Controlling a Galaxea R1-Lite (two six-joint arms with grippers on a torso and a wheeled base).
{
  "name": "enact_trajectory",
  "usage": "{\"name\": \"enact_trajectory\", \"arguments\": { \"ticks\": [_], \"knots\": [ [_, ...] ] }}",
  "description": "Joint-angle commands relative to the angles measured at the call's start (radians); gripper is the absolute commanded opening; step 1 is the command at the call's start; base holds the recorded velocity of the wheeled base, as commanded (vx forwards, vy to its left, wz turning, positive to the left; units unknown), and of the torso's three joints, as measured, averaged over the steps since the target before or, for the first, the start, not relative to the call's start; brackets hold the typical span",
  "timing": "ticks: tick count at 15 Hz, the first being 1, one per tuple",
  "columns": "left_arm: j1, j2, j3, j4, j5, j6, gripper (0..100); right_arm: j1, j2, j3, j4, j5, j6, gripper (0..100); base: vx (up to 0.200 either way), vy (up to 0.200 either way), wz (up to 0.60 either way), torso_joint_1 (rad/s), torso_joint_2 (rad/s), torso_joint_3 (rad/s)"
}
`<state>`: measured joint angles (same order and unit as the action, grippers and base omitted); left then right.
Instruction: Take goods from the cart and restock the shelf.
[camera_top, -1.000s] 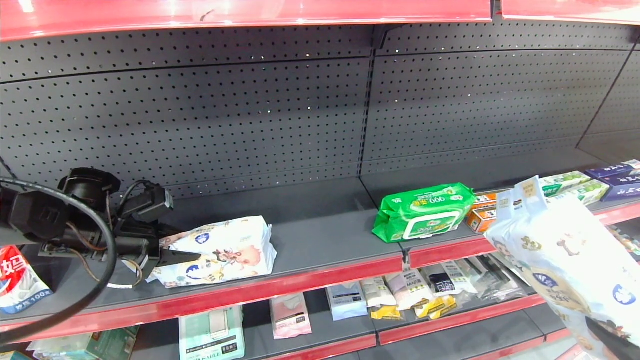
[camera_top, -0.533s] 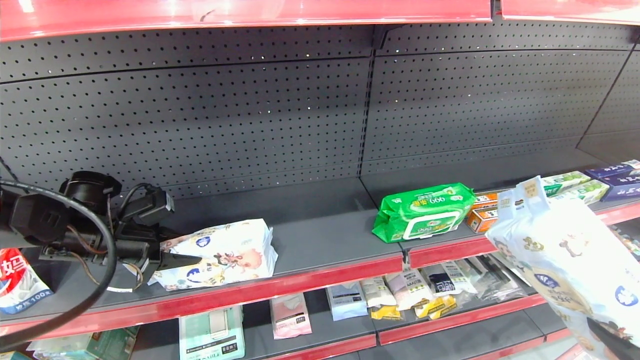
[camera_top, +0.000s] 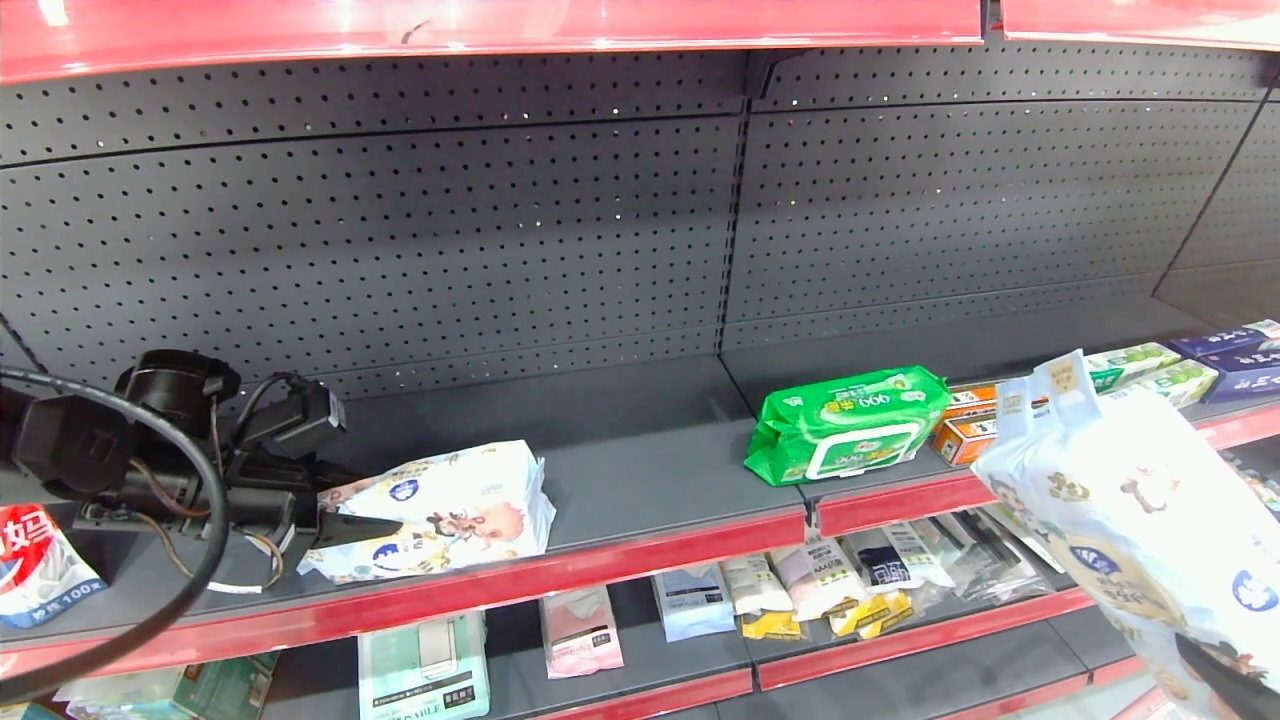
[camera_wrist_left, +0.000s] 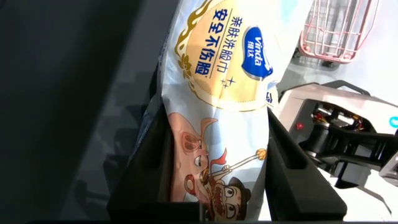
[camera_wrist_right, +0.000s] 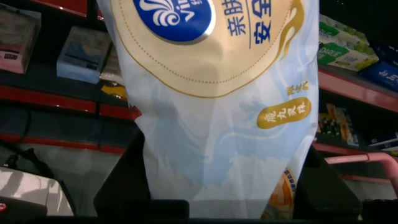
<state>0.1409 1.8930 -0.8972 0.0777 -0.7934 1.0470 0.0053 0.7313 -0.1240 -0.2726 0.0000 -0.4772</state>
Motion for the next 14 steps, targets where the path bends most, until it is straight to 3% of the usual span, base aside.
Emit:
{"name": "enact_trajectory", "arguments": {
  "ticks": [1, 7, 8, 12, 13, 14],
  "knots": [
    [0.000, 0.008, -0.012, -0.001, 0.000, -0.001, 0, 0.001, -0.006, 0.000, 0.000, 0.000, 0.000, 0, 0.000, 0.000, 0.00, 0.000, 0.00, 0.000],
    [0.002, 0.011, -0.011, -0.007, 0.000, -0.002, 0, 0.001, -0.004, 0.000, 0.000, 0.000, -0.018, 0, 0.000, 0.000, 0.00, 0.000, 0.00, 0.000],
    [0.002, 0.011, -0.006, -0.010, -0.003, -0.002, 100, 0.001, -0.006, 0.000, 0.000, 0.000, -0.018, 0, 0.000, 0.000, 0.00, 0.000, 0.00, 0.000],
    [0.005, -0.009, -0.011, -0.007, -0.004, -0.024, 100, 0.001, -0.006, 0.001, 0.000, 0.000, -0.020, 0, 0.000, 0.000, 0.00, 0.000, 0.00, 0.000],
    [0.006, -0.029, -0.012, -0.007, -0.009, -0.048, 100, 0.001, -0.006, 0.003, 0.000, 0.000, -0.020, 0, 0.000, 0.000, 0.00, 0.000, 0.00, 0.000],
    [0.005, -0.064, -0.011, -0.007, -0.010, -0.096, 100, 0.001, -0.006, 0.004, 0.000, 0.000, -0.020, 0, 0.000, 0.000, 0.00, 0.000, 0.00, 0.000]
  ]
}}
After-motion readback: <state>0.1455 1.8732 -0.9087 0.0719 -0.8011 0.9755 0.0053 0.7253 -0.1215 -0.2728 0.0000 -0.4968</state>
